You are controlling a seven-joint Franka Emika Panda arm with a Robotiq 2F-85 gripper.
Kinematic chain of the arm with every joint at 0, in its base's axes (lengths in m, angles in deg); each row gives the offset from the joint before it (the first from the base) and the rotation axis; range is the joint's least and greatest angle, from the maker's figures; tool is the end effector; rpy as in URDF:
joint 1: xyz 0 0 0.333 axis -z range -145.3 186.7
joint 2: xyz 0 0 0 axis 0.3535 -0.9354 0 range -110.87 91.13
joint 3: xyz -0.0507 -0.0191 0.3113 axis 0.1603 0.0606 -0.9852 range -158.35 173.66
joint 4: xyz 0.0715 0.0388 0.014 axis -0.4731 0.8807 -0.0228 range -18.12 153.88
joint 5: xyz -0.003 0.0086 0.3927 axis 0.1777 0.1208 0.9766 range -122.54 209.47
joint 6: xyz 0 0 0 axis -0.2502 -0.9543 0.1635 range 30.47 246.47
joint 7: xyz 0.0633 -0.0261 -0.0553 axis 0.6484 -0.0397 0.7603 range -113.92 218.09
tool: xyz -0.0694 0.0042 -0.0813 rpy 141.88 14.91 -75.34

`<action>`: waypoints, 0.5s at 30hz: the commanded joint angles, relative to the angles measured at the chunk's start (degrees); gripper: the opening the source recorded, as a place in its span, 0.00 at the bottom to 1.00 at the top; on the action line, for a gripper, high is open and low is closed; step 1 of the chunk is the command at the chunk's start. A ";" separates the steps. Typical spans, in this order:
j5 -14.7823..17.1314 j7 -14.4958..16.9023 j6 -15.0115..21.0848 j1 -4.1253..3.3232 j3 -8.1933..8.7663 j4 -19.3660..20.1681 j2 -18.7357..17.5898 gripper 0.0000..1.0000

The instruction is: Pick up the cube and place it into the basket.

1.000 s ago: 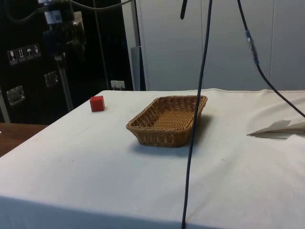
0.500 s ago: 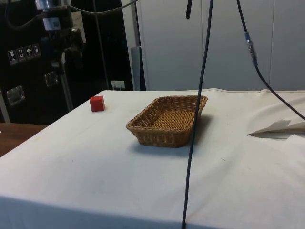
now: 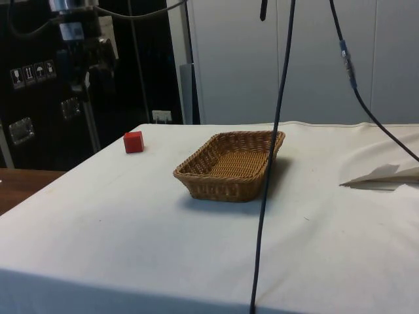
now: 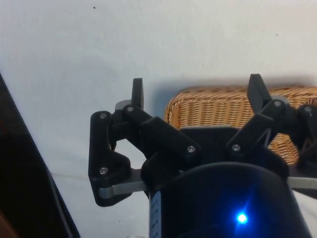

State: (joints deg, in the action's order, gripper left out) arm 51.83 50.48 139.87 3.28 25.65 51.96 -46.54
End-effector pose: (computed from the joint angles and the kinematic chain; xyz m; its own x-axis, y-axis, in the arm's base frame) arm 0.7242 0.0560 0.3830 0.9996 -0.0277 -0.0101 -0.0272 -0.9985 0.0481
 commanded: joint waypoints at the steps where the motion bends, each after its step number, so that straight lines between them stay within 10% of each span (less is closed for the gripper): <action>1: -0.29 -0.40 2.01 -0.52 0.17 1.66 0.97 1.00; 12: -0.74 -1.09 5.04 -0.97 -0.69 4.53 2.29 1.00; 13: -0.29 -0.57 3.32 -0.11 -0.92 1.78 0.40 1.00; 15: -0.92 -1.20 4.93 -0.97 -0.92 4.81 2.64 1.00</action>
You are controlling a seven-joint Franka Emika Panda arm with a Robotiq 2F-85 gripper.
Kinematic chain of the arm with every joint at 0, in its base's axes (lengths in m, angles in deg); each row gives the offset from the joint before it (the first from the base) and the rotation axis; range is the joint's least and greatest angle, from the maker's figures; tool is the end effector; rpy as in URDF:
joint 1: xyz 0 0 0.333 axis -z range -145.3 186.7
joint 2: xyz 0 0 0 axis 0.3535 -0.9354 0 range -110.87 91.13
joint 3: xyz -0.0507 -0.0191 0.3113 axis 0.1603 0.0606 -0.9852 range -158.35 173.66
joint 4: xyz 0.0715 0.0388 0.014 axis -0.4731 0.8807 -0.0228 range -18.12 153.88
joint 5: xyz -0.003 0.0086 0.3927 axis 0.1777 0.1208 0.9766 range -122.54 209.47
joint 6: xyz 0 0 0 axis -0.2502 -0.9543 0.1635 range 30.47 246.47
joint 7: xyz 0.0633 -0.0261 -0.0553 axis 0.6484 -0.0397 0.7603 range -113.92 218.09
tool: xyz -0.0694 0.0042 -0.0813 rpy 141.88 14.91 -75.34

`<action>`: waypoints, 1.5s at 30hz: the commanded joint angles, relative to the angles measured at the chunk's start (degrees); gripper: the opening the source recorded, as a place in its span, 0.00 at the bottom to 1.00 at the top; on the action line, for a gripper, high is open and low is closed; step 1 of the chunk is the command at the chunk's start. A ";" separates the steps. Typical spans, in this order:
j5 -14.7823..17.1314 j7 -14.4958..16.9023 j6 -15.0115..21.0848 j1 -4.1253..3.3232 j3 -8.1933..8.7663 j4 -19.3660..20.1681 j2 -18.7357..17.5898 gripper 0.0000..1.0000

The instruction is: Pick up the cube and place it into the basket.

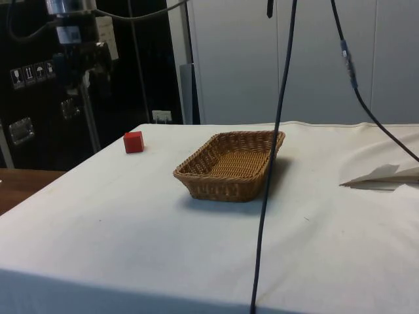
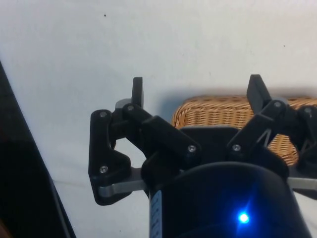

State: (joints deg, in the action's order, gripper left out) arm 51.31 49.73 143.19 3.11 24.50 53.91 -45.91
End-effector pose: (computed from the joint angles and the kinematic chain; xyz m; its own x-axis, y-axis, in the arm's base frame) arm 0.7235 0.0656 0.3780 0.9995 -0.0220 0.0216 -0.0229 -0.9988 0.0425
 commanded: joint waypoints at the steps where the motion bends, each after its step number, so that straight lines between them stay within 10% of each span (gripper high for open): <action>1: -0.46 -0.57 1.55 -0.80 0.11 2.98 2.12 1.00; 45: 1.20 7.73 8.77 5.61 1.43 16.73 5.16 1.00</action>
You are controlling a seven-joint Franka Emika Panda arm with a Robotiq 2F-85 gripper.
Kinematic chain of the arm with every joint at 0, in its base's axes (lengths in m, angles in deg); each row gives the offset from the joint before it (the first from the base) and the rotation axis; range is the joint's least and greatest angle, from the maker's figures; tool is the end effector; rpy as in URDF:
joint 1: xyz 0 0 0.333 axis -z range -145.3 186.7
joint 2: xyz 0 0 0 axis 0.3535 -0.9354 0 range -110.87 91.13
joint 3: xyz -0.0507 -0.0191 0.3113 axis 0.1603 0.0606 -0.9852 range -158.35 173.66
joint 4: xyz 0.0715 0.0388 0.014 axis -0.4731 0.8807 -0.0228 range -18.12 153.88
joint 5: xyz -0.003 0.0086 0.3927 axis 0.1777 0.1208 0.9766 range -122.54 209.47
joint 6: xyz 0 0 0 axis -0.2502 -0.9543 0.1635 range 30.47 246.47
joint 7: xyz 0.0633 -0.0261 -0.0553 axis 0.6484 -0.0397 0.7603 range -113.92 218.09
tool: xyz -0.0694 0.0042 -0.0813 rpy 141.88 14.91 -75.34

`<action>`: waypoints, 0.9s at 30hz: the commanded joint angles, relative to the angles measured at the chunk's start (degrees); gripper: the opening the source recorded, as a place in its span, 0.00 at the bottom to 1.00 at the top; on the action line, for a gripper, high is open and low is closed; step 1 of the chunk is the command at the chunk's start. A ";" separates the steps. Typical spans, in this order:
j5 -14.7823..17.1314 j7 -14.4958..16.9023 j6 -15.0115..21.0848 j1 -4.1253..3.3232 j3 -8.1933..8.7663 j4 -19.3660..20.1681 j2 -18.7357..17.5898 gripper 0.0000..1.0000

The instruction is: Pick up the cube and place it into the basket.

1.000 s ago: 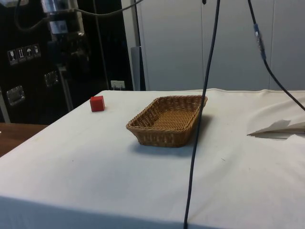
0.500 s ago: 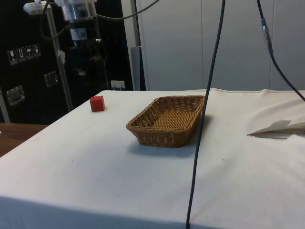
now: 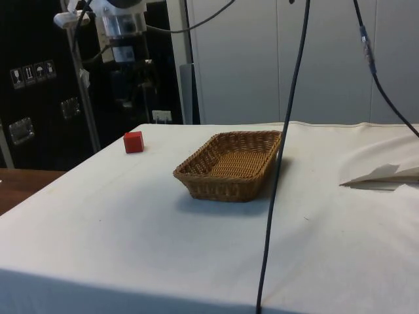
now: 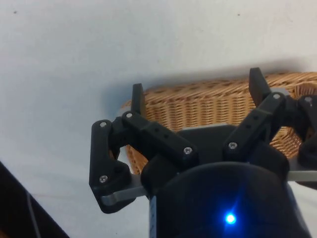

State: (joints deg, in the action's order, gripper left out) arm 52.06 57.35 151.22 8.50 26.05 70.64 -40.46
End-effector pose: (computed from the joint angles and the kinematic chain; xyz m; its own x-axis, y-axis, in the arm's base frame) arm 0.6787 -0.0389 0.3233 0.9979 -0.0544 -0.0353 -0.0533 -0.9981 0.0308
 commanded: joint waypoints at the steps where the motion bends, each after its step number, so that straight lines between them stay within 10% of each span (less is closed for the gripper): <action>1: 0.52 0.00 0.92 0.29 -0.06 0.06 -0.52 1.00; 27: 2.86 -4.47 7.68 1.83 0.23 -1.66 -7.62 1.00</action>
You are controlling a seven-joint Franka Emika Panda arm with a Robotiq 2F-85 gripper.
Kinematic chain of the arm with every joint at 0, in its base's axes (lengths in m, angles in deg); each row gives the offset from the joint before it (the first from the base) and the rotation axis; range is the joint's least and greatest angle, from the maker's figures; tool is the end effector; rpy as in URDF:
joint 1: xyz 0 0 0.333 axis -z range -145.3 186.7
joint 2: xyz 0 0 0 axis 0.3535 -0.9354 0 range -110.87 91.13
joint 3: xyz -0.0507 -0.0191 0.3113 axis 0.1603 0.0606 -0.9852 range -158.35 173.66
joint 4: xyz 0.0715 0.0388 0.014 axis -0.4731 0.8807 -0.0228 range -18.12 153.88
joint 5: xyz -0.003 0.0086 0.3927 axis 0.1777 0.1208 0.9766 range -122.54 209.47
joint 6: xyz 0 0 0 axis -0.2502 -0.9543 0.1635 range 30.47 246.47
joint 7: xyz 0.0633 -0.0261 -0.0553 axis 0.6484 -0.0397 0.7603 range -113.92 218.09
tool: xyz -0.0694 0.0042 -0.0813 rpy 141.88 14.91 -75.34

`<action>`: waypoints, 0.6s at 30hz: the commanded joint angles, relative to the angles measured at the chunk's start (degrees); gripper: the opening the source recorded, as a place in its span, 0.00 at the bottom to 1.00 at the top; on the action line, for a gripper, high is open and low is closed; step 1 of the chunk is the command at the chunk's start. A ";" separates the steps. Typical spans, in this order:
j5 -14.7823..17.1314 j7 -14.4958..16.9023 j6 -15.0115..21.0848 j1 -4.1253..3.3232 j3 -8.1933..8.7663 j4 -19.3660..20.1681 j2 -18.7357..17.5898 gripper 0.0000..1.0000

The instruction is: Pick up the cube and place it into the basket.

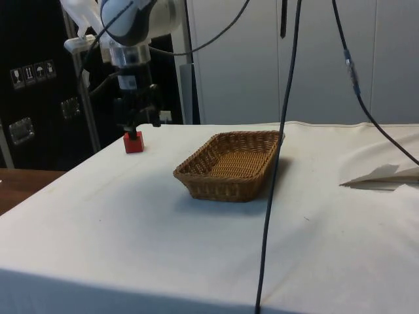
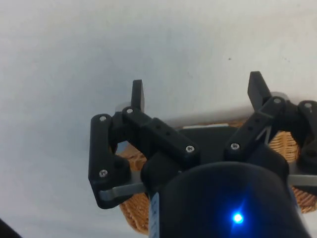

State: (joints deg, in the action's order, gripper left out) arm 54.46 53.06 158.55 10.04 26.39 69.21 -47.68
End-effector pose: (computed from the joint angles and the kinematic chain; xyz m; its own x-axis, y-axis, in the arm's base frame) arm 0.6928 -0.0605 0.2624 0.9847 -0.1745 0.0037 -0.1745 -0.9836 0.0454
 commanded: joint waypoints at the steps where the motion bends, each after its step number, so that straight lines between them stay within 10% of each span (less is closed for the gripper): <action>1: 0.52 -0.29 0.52 0.40 -0.06 -0.29 -0.69 1.00; 18: 1.60 -0.80 1.20 1.09 0.46 -1.78 -2.35 1.00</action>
State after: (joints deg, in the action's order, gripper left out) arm 55.67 52.14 159.75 10.73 27.14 68.01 -49.57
